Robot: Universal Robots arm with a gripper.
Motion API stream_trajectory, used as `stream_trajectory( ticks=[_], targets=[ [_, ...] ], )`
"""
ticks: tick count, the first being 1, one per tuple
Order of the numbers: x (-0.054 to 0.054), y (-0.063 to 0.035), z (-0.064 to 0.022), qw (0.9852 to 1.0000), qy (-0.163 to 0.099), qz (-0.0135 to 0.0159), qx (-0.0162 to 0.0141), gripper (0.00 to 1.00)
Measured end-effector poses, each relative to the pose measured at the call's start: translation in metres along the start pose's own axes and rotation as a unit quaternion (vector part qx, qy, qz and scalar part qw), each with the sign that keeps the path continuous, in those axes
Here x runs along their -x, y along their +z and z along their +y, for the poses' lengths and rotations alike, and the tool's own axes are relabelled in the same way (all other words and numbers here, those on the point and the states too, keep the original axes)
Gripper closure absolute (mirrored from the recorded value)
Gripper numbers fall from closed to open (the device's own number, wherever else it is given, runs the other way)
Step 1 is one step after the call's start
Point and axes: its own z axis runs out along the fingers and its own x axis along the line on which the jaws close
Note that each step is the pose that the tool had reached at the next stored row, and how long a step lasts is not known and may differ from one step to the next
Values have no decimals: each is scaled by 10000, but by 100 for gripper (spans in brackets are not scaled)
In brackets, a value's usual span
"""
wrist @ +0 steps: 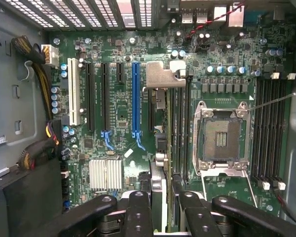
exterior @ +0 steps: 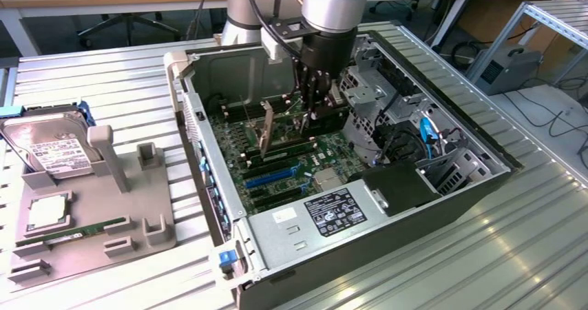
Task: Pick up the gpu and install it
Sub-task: 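Insert the gpu into the slot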
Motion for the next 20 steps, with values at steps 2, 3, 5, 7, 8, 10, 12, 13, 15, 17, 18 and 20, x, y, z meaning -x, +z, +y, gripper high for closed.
stream_trajectory(
  ticks=[2,3,5,7,8,10,12,13,15,17,18,20],
  targets=[
    [0,0,17,10000,0,0,0,73],
    [0,0,24,10000,0,0,0,73],
    [-1,0,35,10000,0,0,0,73],
    [-3,1,46,10000,0,0,0,73],
    [-5,1,55,10000,0,0,0,73],
    [-11,1,66,10000,0,0,0,73],
    [-19,2,74,10000,0,0,0,73],
    [-30,2,81,10000,0,0,0,73],
    [-55,3,94,10000,1,0,0,73],
    [-73,3,101,10000,1,0,0,73],
    [-80,3,104,10000,0,0,0,73],
    [-91,4,108,10000,0,0,0,73]
  ],
)
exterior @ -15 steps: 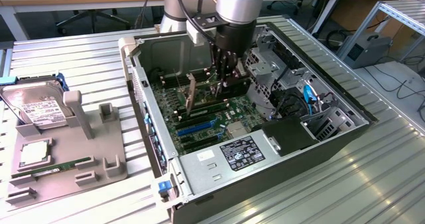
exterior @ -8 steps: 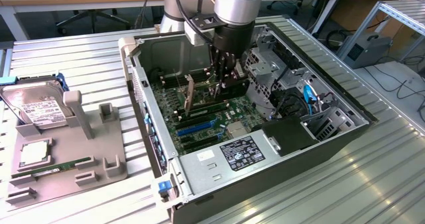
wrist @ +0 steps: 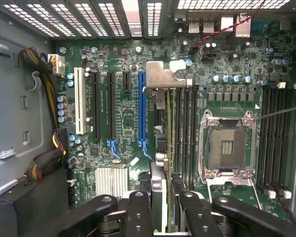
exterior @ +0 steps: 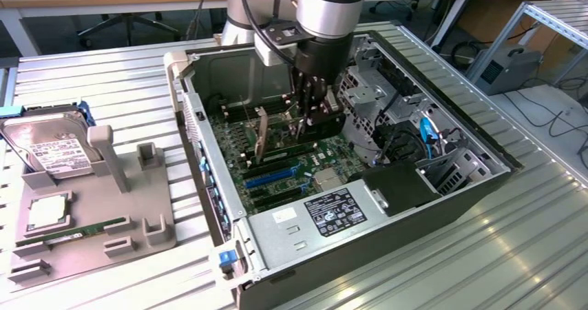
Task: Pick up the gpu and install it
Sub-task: 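Insert the gpu into the slot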
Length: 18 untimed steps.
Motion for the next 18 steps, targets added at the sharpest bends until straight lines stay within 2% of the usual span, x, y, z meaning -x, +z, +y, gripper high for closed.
stream_trajectory(
  ticks=[18],
  targets=[
    [-77,5,32,10000,0,0,0,73]
  ],
)
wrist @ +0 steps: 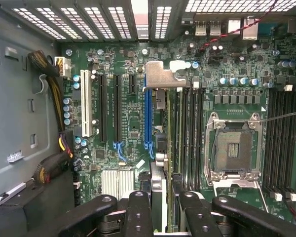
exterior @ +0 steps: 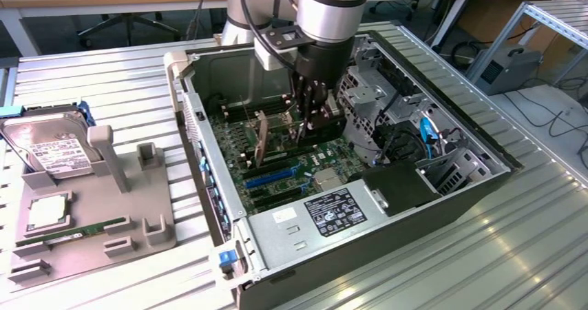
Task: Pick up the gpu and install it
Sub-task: 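Insert the gpu into the slot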
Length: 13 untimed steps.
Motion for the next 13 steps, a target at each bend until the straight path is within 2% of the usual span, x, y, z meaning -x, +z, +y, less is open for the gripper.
stream_trajectory(
  ticks=[13],
  targets=[
    [-52,4,24,10000,0,0,0,73]
  ],
)
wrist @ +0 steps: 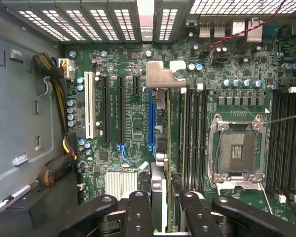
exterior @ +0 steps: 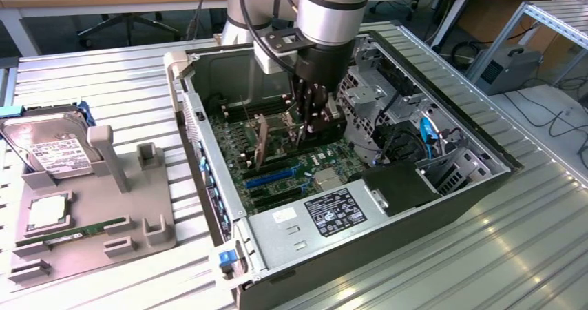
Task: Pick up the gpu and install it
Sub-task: 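Insert the gpu into the slot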
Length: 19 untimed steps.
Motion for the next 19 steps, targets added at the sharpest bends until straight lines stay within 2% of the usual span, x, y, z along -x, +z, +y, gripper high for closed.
stream_trajectory(
  ticks=[19],
  targets=[
    [-69,5,46,10000,0,0,0,73]
  ],
)
